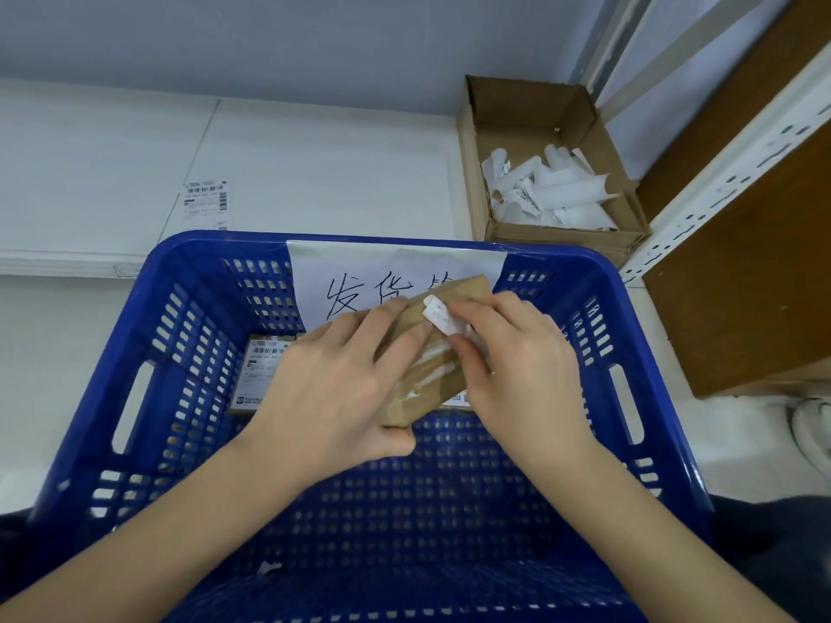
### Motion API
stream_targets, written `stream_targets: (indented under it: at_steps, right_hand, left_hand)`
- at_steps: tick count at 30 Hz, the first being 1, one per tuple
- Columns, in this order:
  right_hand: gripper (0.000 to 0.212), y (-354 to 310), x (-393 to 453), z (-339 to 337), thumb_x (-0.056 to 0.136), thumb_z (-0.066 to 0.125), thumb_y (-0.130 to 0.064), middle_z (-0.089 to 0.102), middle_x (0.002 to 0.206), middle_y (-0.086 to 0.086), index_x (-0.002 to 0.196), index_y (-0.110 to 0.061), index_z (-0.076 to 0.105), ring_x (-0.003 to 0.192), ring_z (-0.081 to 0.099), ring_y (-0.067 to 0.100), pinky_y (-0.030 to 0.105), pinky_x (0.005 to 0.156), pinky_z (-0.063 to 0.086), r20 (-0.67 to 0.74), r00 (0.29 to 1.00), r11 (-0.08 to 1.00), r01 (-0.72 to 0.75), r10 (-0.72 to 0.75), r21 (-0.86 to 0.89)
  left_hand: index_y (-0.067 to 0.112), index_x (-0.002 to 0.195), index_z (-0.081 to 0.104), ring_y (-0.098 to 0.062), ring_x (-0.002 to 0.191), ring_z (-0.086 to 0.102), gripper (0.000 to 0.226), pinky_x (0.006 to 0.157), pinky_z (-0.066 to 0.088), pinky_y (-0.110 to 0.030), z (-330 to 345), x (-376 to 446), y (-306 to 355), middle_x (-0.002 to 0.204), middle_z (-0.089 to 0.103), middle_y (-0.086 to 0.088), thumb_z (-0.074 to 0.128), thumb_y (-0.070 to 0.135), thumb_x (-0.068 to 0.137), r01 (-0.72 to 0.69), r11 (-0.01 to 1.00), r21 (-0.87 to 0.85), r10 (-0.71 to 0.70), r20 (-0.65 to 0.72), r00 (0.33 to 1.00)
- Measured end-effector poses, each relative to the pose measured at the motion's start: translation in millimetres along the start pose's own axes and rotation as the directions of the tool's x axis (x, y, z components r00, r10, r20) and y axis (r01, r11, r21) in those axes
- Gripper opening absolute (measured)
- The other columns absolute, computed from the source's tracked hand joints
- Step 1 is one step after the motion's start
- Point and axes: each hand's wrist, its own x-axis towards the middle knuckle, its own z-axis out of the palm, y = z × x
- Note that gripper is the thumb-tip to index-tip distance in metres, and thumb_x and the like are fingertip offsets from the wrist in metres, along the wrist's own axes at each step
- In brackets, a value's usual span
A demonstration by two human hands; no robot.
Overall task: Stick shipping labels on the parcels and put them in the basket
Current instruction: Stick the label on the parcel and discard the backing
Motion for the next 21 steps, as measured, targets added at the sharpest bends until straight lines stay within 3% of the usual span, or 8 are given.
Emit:
stream_targets:
  at_steps: [5, 8, 10, 14, 17, 21]
  right_hand:
    - [0.021, 11.0, 17.6, -7.5, 0.078, 0.066, -0.015, 0.064, 0.082, 0.006, 0.095, -0.005, 0.071, 0.060, 0.058, 0.024, 0.033, 0.056, 0.046, 0.017, 1.000, 0.995, 0.006, -0.004, -0.098]
    - [0.017, 31.4, 37.2, -16.4, 0.081, 0.070, -0.012, 0.063, 0.083, 0.008, 0.096, -0.005, 0.070, 0.058, 0.056, 0.022, 0.027, 0.051, 0.037, 0.009, 0.997, 0.993, -0.070, 0.071, -0.092]
    - [0.020, 52.5, 53.4, -18.0, 0.084, 0.069, -0.014, 0.063, 0.090, 0.009, 0.102, -0.007, 0.068, 0.066, 0.058, 0.024, 0.028, 0.052, 0.040, 0.029, 0.991, 0.986, -0.123, 0.127, -0.113]
    - [0.030, 108.3, 91.0, -7.0, 0.093, 0.057, -0.023, 0.059, 0.111, 0.009, 0.121, -0.012, 0.062, 0.091, 0.061, 0.028, 0.036, 0.070, 0.048, 0.094, 0.968, 0.949, -0.207, 0.235, -0.238]
    - [0.030, 147.8, 121.4, 8.8, 0.093, 0.056, -0.022, 0.058, 0.116, 0.009, 0.121, -0.013, 0.061, 0.100, 0.059, 0.027, 0.035, 0.075, 0.045, 0.128, 0.944, 0.926, -0.260, 0.303, -0.275]
    - [0.031, 189.9, 158.0, 39.2, 0.091, 0.056, -0.021, 0.058, 0.118, 0.012, 0.120, -0.012, 0.062, 0.103, 0.058, 0.029, 0.036, 0.080, 0.047, 0.178, 0.922, 0.905, -0.273, 0.343, -0.326]
  left_hand:
    - [0.015, 0.117, 0.062, -0.028, 0.077, 0.067, 0.087, 0.051, 0.048, -0.030, -7.4, 20.2, -9.5, 0.120, 0.064, -0.011, 0.074, 0.052, 0.040, -0.013, 1.000, 0.012, 0.012, 0.026, 1.000]
    - [0.013, 0.114, 0.065, -0.029, 0.073, 0.067, 0.086, 0.048, 0.040, -0.026, -13.2, 42.7, -19.7, 0.118, 0.065, -0.013, 0.078, 0.052, 0.038, -0.023, 0.999, 0.049, 0.021, 0.052, 0.998]
    - [0.013, 0.114, 0.064, -0.029, 0.074, 0.067, 0.089, 0.049, 0.035, -0.023, -11.0, 57.5, -25.9, 0.119, 0.064, -0.013, 0.082, 0.050, 0.035, -0.031, 0.998, 0.061, 0.026, 0.071, 0.997]
    - [0.015, 0.118, 0.063, -0.027, 0.078, 0.068, 0.089, 0.049, 0.037, -0.023, 3.4, 82.3, -39.0, 0.120, 0.064, -0.009, 0.076, 0.056, 0.041, -0.051, 0.998, 0.023, 0.049, 0.091, 0.995]
    - [0.020, 0.124, 0.058, -0.023, 0.084, 0.068, 0.087, 0.050, 0.044, -0.024, 12.7, 96.1, -46.6, 0.124, 0.061, -0.003, 0.055, 0.064, 0.049, -0.032, 0.999, -0.041, 0.035, 0.069, 0.997]
    - [0.022, 0.126, 0.057, -0.023, 0.091, 0.067, 0.087, 0.052, 0.048, -0.026, 20.8, 106.9, -56.6, 0.128, 0.059, 0.000, 0.051, 0.064, 0.050, -0.026, 0.998, -0.063, 0.028, 0.028, 0.999]
